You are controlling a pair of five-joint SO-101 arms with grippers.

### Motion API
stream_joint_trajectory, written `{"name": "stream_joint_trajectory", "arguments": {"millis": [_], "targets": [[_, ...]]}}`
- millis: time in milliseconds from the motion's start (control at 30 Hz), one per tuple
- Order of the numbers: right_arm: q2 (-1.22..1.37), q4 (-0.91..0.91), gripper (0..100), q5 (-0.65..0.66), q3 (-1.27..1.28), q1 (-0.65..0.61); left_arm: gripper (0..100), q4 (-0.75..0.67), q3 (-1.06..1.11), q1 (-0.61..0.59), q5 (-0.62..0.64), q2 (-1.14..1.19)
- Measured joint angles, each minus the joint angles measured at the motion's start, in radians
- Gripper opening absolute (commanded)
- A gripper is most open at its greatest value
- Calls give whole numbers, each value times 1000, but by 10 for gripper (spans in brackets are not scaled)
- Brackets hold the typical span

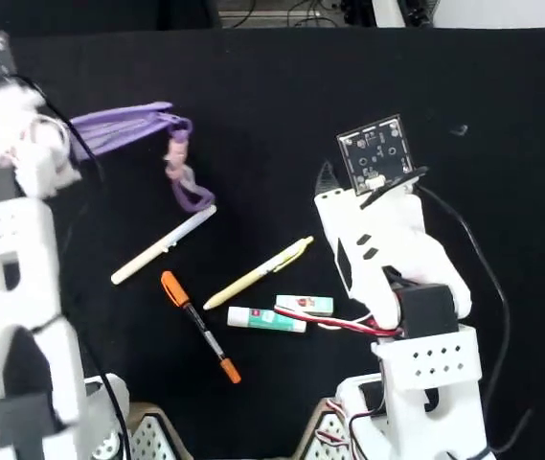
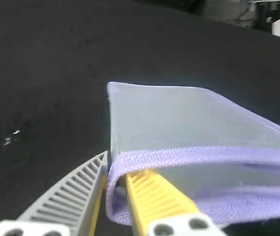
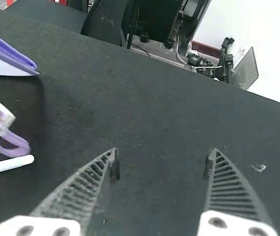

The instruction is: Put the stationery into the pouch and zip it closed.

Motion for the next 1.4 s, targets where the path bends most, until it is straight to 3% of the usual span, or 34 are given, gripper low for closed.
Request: {"name": "stream_joint_trajectory", "arguments": {"millis": [333,467,567,667,1067,1400], "targets": [[0,0,272,0,0,-46,38,158,-546,-109,3,551],[0,0,272,0,0,-46,124,230,-744,-109,3,686],[0,0,272,21,0,-46,102,258,-873,-109,5,752],[0,0,272,31,0,-46,22,259,-956,-109,3,799],[0,0,272,31,0,-46,28,276,-1079,-60,-38,890],[0,0,272,31,0,-46,27,499,-1220,-32,-40,836]]}}
